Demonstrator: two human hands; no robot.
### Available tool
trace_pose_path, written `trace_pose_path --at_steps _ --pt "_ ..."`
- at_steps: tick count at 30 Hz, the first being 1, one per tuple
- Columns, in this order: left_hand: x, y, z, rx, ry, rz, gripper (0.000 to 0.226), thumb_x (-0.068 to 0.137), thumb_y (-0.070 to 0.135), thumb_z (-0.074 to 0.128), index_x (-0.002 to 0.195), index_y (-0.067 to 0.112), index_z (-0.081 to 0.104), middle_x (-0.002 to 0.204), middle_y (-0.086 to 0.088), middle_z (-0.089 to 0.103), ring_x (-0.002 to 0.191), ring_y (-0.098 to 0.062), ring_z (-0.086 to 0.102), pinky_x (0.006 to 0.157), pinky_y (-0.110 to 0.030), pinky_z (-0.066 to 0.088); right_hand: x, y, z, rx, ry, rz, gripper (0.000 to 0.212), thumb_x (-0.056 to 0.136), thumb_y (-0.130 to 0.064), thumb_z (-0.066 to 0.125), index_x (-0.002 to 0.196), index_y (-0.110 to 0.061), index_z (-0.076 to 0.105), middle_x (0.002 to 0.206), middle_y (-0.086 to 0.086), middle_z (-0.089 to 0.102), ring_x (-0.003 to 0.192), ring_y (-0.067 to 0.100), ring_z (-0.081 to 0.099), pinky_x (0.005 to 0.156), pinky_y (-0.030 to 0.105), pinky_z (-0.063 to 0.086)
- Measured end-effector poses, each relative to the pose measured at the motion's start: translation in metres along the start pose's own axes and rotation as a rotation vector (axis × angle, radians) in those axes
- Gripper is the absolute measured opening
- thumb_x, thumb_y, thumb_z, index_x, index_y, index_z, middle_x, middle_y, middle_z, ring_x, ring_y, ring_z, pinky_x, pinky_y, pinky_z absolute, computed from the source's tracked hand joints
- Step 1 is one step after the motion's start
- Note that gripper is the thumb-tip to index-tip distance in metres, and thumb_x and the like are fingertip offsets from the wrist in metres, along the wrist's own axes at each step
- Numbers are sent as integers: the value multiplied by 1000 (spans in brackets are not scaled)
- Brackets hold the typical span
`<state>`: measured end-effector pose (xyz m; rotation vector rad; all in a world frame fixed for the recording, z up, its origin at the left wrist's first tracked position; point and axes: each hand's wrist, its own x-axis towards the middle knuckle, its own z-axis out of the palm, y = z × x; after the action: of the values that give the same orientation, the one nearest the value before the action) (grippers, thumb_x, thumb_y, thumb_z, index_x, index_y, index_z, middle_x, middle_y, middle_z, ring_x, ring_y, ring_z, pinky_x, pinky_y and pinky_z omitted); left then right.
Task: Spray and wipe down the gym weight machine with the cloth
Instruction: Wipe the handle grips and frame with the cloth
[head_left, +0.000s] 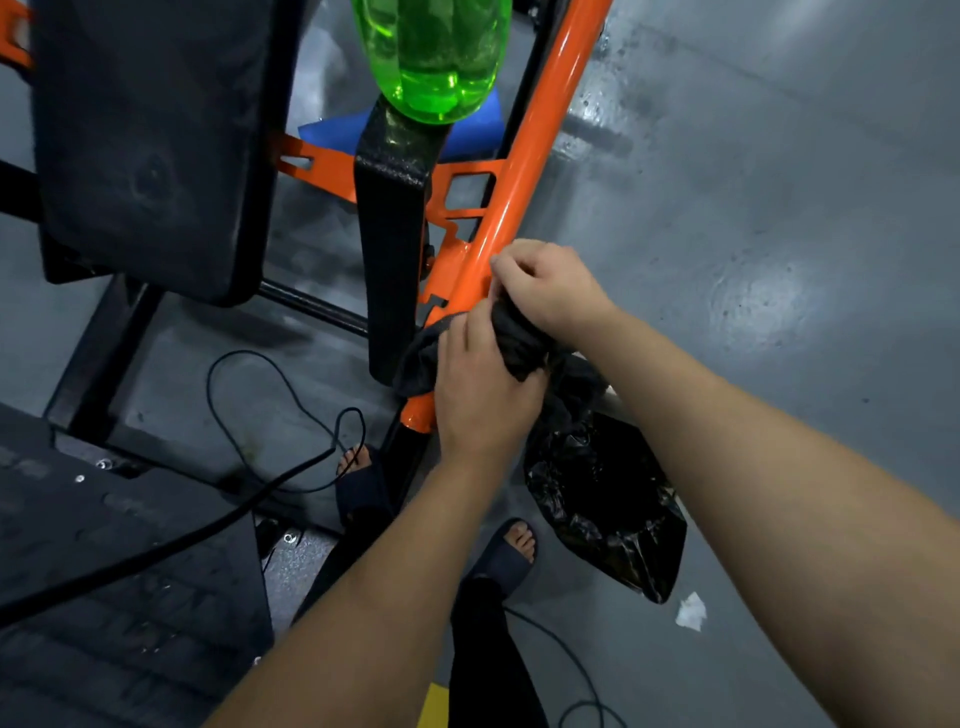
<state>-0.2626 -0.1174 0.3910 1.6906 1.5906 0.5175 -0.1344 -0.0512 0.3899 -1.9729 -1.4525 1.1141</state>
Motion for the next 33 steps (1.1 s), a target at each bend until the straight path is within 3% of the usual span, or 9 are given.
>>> trace_pose_path --at_steps 4,9,13,16,18,20,26,29,33 --pt "-47 -21 3 -169 49 -94 72 80 19 83 143 20 48 136 4 53 131 -14 46 112 -30 41 2 0 7 -11 89 4 40 88 -31 49 57 -11 64 68 1 67 70 10 63 72 27 48" --pt "-49 -16 7 -171 107 -156 67 79 25 84 137 21 52 129 9 54 127 -10 47 107 -27 41 31 11 -5 48 67 252 45 94 -32 50 57 -18 71 59 -4 69 58 2 62 65 18 46" --pt "-18 -4 3 55 83 -48 59 76 27 82 126 12 55 121 -3 59 119 -22 51 96 -33 46 43 17 -12 96 112 348 44 95 -28 46 59 -23 70 79 6 76 79 20 69 82 33 55" --pt "-14 0 1 136 37 -8 56 76 24 83 121 8 54 120 -9 59 116 -31 52 94 -41 48 25 9 -2 -30 129 181 41 89 -37 39 59 -26 66 83 1 75 91 24 68 92 37 51" --pt "-13 -4 3 155 61 11 55 73 21 83 117 5 55 116 -13 60 111 -36 54 90 -48 51 -1 7 17 -171 151 -69 44 83 -39 39 54 -16 63 67 2 67 79 27 63 88 44 49" --pt "-13 -8 4 138 74 16 52 71 18 82 114 3 55 113 -14 60 108 -37 54 88 -52 51 -13 9 27 -228 199 -160 47 81 -37 42 50 -8 62 54 4 57 67 26 57 80 44 48" --pt "-13 3 10 -9 139 -6 66 75 35 76 132 10 55 121 -5 61 116 -23 50 103 -30 38 14 -2 4 58 42 191 47 89 -37 55 51 -12 68 55 -2 67 61 7 62 71 26 51" --pt "-17 2 10 -1 155 9 73 77 39 78 140 14 50 128 -2 57 122 -19 48 104 -22 34 28 5 -7 81 4 286 48 95 -32 57 50 -16 65 45 -7 60 46 -1 55 53 9 40" --pt "-18 -5 8 3 121 -10 80 78 38 82 145 12 45 136 -3 54 130 -17 45 107 -19 30 40 14 -6 323 67 427 42 87 -28 61 48 -14 64 52 2 62 44 10 56 57 20 46"
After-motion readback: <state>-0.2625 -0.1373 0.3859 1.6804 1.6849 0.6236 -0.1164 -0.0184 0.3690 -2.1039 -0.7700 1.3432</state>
